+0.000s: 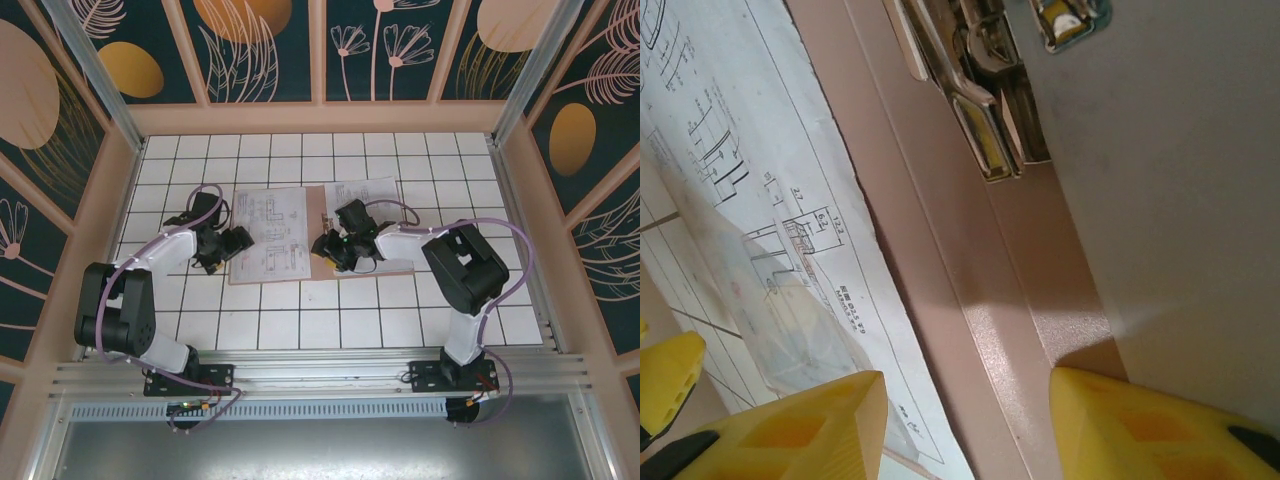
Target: Put the files into the folder
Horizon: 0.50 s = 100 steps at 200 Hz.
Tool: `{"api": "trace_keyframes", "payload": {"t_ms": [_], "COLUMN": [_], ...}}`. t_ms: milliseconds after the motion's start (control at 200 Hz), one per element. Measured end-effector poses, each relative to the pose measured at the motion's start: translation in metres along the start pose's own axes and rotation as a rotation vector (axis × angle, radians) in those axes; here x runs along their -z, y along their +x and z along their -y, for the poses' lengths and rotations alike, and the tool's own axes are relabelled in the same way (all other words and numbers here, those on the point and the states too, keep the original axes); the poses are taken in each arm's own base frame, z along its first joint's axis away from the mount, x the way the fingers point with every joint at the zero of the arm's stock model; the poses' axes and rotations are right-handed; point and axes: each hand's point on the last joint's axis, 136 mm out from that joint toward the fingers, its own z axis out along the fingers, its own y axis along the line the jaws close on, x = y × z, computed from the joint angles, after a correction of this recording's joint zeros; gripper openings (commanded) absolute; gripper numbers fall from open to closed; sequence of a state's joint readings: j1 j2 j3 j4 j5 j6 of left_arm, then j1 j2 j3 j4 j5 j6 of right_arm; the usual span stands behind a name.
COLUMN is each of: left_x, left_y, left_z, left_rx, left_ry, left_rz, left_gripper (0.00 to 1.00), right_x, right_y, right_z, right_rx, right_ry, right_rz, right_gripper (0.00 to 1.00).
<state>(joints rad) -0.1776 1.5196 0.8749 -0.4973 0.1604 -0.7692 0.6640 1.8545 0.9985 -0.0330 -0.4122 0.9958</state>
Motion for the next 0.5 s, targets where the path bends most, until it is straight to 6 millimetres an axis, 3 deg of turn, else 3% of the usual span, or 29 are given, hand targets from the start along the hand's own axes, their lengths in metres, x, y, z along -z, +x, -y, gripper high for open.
{"api": "trace_keyframes", "payload": {"t_ms": [290,500], "left_x": [-0.002,-0.010], "left_y": [-0.004,0.005], "left_z": [-0.002,-0.002], "left_rx": [-0.002,-0.016], "left_ry": [0.022,0.054], "left_rz": [0.005,-0.021], "left_gripper": [0.89,0.87], "right_x": [-0.002,-0.002], "right_y": [0.000,0.001], "right_z": [0.002,0.002], "right_rx": [0.007,0.012], "right_ry": [0.017,0.018], "right_rz": [-0.010,-0.013], "right_gripper": [0.48,0.48]}}
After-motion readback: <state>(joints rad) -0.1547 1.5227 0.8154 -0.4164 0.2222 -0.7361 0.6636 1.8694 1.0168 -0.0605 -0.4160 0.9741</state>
